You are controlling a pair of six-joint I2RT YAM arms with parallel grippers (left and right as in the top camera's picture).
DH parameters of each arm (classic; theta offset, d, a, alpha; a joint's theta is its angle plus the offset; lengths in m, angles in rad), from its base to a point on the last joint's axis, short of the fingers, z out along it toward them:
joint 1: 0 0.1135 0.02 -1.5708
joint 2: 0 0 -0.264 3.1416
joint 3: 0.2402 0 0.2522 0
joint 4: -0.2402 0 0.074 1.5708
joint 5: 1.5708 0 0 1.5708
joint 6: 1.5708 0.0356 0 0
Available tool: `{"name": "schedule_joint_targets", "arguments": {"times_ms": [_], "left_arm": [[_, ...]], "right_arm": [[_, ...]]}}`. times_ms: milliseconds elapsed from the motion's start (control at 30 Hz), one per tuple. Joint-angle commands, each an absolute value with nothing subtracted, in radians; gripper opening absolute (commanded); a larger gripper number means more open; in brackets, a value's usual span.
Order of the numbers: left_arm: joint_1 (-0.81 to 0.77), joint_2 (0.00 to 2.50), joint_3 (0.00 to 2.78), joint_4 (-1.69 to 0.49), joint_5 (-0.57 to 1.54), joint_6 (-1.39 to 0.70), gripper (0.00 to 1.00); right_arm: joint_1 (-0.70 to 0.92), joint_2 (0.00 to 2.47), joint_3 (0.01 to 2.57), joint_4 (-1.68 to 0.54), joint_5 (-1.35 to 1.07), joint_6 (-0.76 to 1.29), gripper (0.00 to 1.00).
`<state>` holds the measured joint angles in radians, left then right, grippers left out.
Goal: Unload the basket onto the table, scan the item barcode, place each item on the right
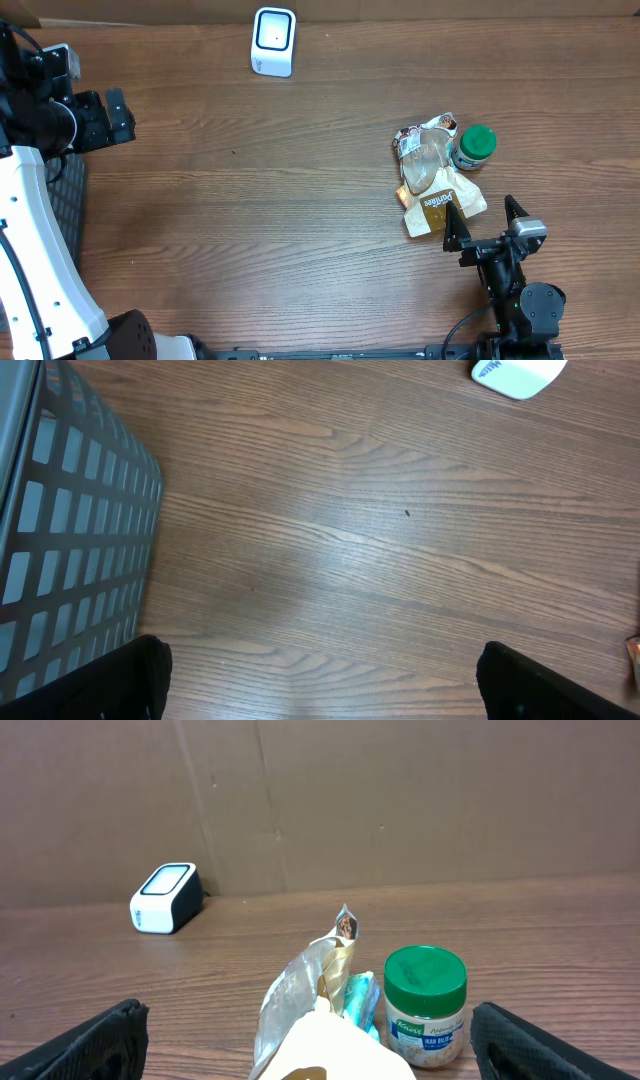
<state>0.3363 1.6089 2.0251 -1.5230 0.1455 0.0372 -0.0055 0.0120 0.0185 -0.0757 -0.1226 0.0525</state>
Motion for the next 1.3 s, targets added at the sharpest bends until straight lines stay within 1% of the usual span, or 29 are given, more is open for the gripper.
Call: {"name": "schedule_joint_targets", "arguments": {"times_ms": [0, 167, 267, 467, 633, 667, 700, 767, 1033, 1167, 1267], "left_arm": [[0.339, 1.61, 2.037, -1.521, 0.149, 0.06, 1.0], [0.341, 1.607, 2.038, -1.551, 0.126, 0.061, 1.0], [0.327, 1.588, 2.037, -1.572, 0.192, 0.071, 1.0], [0.249, 1.457, 2.014, -1.509, 0.203, 0.09, 1.0], [0.227, 1.201, 1.721, -1.285, 0.213, 0.057, 1.0], [0.226, 1.101, 1.578, -1.182, 0.229, 0.046, 1.0], [0.226, 1.054, 1.504, -1.129, 0.234, 0.038, 1.0], [0.226, 0.894, 1.272, -0.95, 0.241, 0.007, 1.0], [0.226, 0.458, 0.635, -0.409, 0.284, -0.034, 1.0], [0.227, 0.332, 0.403, -0.183, 0.308, -0.034, 1.0], [0.227, 0.31, 0.259, -0.002, 0.308, -0.033, 1.0]], "right_arm": [[0.0, 0.003, 0.008, -0.073, -0.112, 0.053, 1.0], [0.0, 0.003, 0.008, -0.073, -0.112, 0.053, 1.0], [0.0, 0.003, 0.008, -0.073, -0.112, 0.052, 1.0], [0.0, 0.003, 0.008, -0.073, -0.113, 0.053, 1.0], [0.0, 0.003, 0.008, -0.073, -0.113, 0.053, 1.0], [0.0, 0.003, 0.008, -0.073, -0.112, 0.053, 1.0], [0.0, 0.003, 0.008, -0.073, -0.112, 0.053, 1.0], [0.0, 0.003, 0.008, -0.073, -0.112, 0.053, 1.0], [0.0, 0.003, 0.008, -0.073, -0.113, 0.053, 1.0], [0.0, 0.003, 0.008, -0.073, -0.113, 0.053, 1.0], [0.0, 0.003, 0.008, -0.073, -0.113, 0.053, 1.0]]}}
